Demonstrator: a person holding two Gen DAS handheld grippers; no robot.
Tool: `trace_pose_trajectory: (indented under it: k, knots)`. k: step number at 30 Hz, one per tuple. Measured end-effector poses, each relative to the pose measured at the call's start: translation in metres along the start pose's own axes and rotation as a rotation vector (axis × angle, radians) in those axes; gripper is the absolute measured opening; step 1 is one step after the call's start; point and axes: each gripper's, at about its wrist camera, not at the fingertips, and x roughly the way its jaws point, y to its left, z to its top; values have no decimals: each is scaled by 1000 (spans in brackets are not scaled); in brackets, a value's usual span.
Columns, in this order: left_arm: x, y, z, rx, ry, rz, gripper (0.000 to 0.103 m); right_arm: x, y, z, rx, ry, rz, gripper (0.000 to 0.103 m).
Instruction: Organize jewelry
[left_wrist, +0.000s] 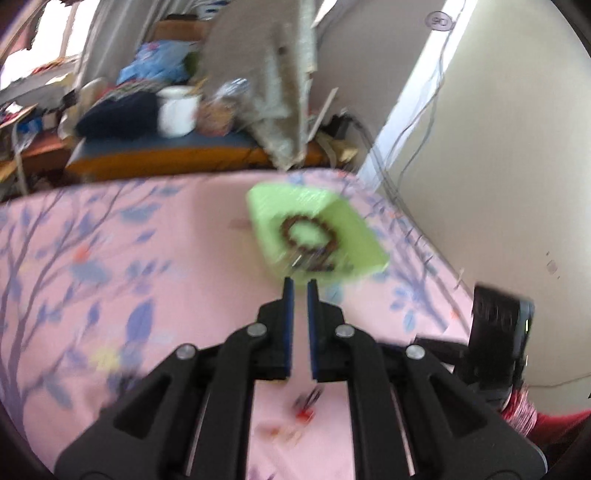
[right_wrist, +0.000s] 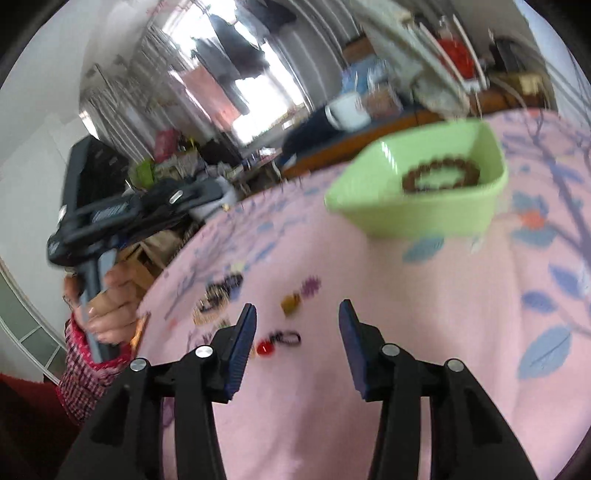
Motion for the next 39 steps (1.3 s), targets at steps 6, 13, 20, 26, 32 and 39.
trace_pose_trajectory:
  k: [6, 13, 20, 26, 32, 39]
  knots:
    - [-44, 46, -60, -67, 35, 82, 6, 23, 18, -3, -68, 50, -27, 0]
    - [-76, 40, -95, -66, 48, 43, 6, 41, 41, -11, -152, 103, -38, 0]
    - [-54, 27, -93, -46, 96, 54, 27, 58, 87, -26, -357, 160, -68, 0]
    - [-40, 25, -93, -19, 78, 137, 31, 90, 95, -31, -429, 266, -113, 0]
    - [-33, 18, -98, 23, 81, 177, 17, 85, 89, -35, -414, 288, -60, 0]
    - [-24, -30, -113, 140, 147, 34, 17, 34, 66, -57, -351, 272, -55, 0]
